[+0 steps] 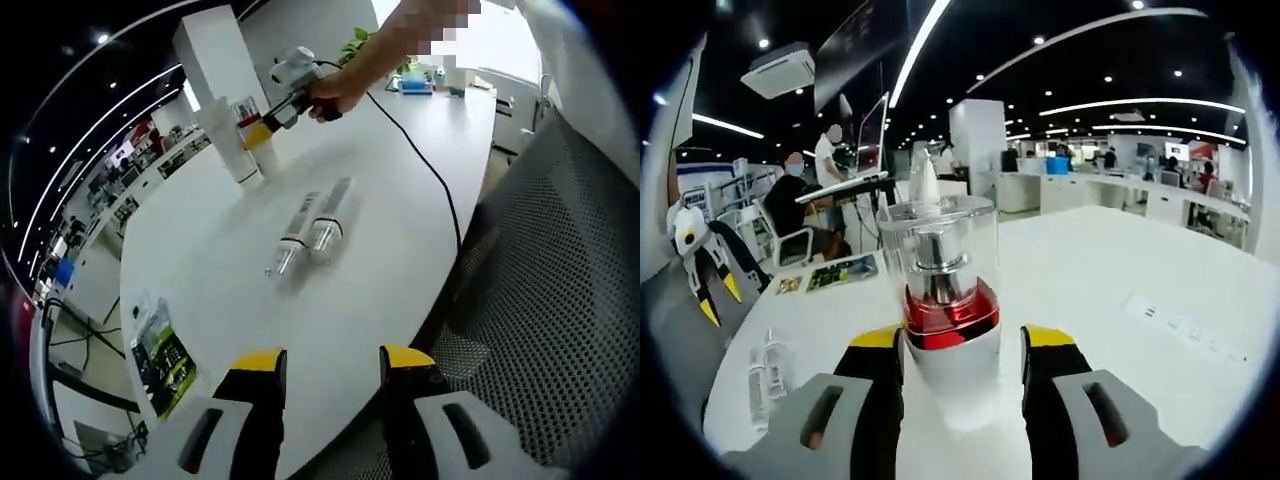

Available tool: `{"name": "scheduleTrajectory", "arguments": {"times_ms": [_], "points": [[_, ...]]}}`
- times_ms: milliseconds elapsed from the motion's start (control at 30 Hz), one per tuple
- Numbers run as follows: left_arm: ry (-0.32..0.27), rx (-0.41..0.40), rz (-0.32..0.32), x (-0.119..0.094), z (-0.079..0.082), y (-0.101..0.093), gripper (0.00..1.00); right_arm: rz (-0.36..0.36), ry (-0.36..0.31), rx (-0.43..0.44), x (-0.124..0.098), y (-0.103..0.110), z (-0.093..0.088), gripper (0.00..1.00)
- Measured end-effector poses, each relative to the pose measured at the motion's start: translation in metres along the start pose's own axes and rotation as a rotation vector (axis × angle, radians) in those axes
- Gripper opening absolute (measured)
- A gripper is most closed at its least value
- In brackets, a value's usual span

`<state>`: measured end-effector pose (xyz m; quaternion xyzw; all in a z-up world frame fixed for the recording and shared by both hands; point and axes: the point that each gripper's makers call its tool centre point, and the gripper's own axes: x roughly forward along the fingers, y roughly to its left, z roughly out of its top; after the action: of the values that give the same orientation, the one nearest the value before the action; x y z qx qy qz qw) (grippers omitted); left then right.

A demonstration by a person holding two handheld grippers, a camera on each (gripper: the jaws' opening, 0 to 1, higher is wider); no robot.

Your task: Arrange the skincare products in the storage area until every visible bottle or jar stands upright without overlapping.

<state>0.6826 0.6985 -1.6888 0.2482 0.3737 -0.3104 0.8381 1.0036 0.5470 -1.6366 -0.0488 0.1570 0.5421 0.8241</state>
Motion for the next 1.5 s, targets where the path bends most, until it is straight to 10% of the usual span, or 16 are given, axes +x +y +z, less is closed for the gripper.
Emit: {"name": "scheduleTrajectory", "arguments": {"times_ms": [267, 667, 1000, 1267, 1500], "points": [[-0.008, 0.005, 0.003, -0.001, 0.002, 0.000, 0.38, -0.072, 0.049, 0.082, -0.037, 0.015, -0.026, 0.51], [-0.015, 0.009, 0.031, -0.003, 0.003, 0.004, 0.38, -0.042, 0.220, 0.144, -0.069, 0.108, -0.080, 0.50], [-0.089, 0.009, -0.016, -0.008, 0.019, -0.006, 0.38, 0.109, 0.547, -0.154, -0.073, 0.178, -0.103, 0.46], [-0.105, 0.021, -0.032, -0.010, 0.021, -0.010, 0.37, 0.113, 0.750, -0.368, -0.062, 0.181, -0.110, 0.44], [-0.147, 0.019, -0.048, -0.014, 0.029, -0.013, 0.38, 0.149, 0.842, -0.386, -0.041, 0.185, -0.115, 0.37]]}}
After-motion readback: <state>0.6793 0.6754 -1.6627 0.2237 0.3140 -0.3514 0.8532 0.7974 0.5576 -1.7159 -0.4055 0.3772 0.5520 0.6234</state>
